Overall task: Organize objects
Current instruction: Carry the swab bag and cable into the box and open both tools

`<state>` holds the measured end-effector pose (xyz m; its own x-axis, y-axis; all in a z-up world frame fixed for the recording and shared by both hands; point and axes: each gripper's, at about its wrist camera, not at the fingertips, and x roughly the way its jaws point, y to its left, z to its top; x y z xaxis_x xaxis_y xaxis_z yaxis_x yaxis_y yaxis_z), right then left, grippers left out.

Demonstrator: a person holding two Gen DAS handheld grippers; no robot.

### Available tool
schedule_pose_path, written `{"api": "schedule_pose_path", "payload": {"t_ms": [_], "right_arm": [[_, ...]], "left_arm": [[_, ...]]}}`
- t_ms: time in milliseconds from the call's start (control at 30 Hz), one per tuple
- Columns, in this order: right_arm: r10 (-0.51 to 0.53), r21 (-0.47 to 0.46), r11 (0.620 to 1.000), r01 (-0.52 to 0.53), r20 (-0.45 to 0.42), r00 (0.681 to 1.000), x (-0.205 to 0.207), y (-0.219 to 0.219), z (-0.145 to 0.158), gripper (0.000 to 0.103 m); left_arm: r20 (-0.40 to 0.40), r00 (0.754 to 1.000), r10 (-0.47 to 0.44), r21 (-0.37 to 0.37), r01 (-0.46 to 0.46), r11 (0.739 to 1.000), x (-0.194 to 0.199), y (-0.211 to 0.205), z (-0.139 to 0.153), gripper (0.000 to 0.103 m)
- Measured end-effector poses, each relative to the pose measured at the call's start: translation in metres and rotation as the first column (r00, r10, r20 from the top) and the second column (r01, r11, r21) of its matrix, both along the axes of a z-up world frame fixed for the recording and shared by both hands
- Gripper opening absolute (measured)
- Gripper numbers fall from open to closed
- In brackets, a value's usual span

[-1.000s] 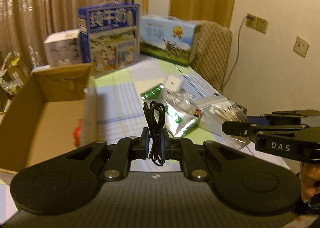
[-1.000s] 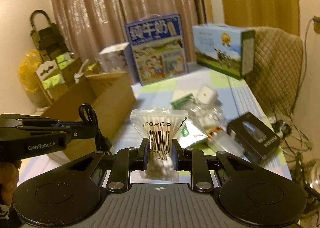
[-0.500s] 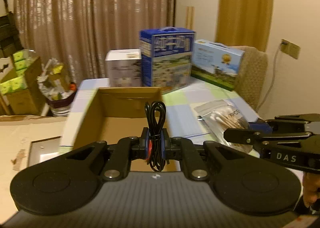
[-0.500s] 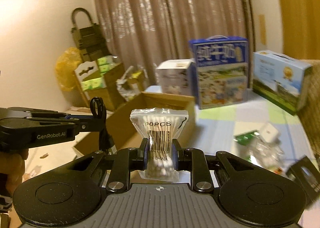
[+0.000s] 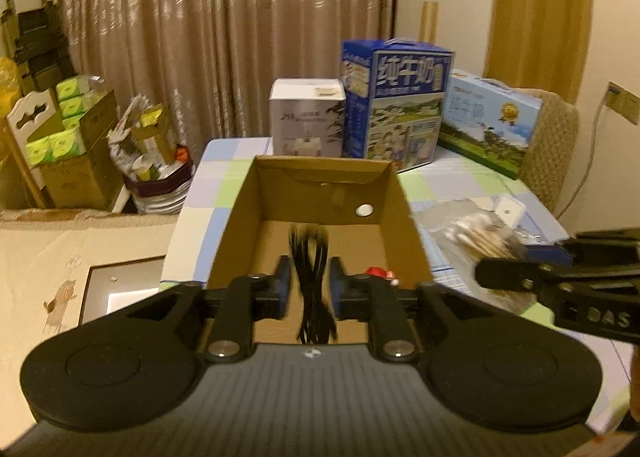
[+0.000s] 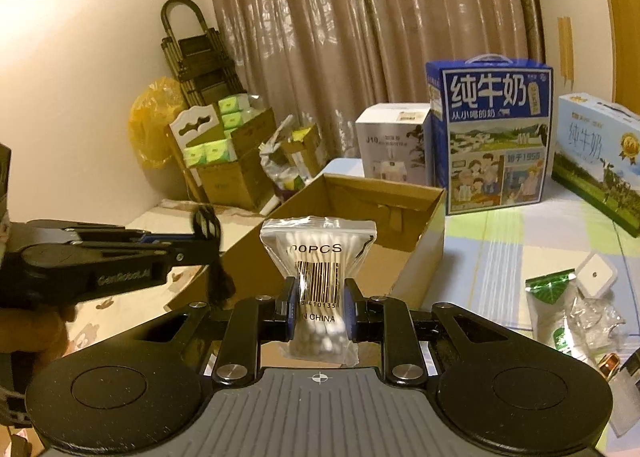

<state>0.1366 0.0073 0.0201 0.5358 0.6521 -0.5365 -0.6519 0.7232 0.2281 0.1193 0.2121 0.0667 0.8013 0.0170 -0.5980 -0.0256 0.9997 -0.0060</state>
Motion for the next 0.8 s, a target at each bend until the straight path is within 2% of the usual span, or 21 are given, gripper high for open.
{"api": "schedule_pose_path", "payload": {"t_ms": [233,333,600,667,733,767,800], "right_arm": [[-0.014,-0.011,1.0,0.014,-0.022,1.0,0.004,-0.006,-0.008,0.02],[-0.011,-0.009,1.0,0.011,-0.024,1.0,0.002,-0.005,-0.009,0.02],[0.003,-0.014,1.0,-0.003,-0.011,1.0,0.004,0.01,-0.005,0.02],[0.017,0.008,1.0,-0.017,-0.006,1.0,0.009,0.016,-0.004,0.02],[0.04,0.05,0.998,-0.04,0.007,0.999,0.013,0.02,-0.003,0.033],[0.035,0.061,0.997,-0.036,0.021,0.999,0.014,0.02,-0.002,0.053],[0.028,0.074,0.997,-0.03,0.033,0.999,0.014,0.02,0.001,0.063]], "left_arm": [[0.004,1.0,0.027,-0.037,-0.027,0.999,-0.002,0.013,-0.004,0.019],[0.005,0.999,0.034,-0.048,-0.033,0.998,-0.008,0.015,-0.005,0.024],[0.003,0.999,0.054,-0.071,-0.054,0.996,-0.016,0.019,-0.008,0.027],[0.002,0.998,0.062,-0.072,-0.062,0.995,-0.017,0.021,-0.009,0.028],[0.001,0.997,0.071,-0.076,-0.071,0.995,-0.018,0.023,-0.009,0.029],[0.003,0.997,0.077,-0.078,-0.077,0.994,-0.02,0.025,-0.009,0.03],[0.006,0.997,0.081,-0.079,-0.08,0.994,-0.021,0.025,-0.009,0.032]]}}
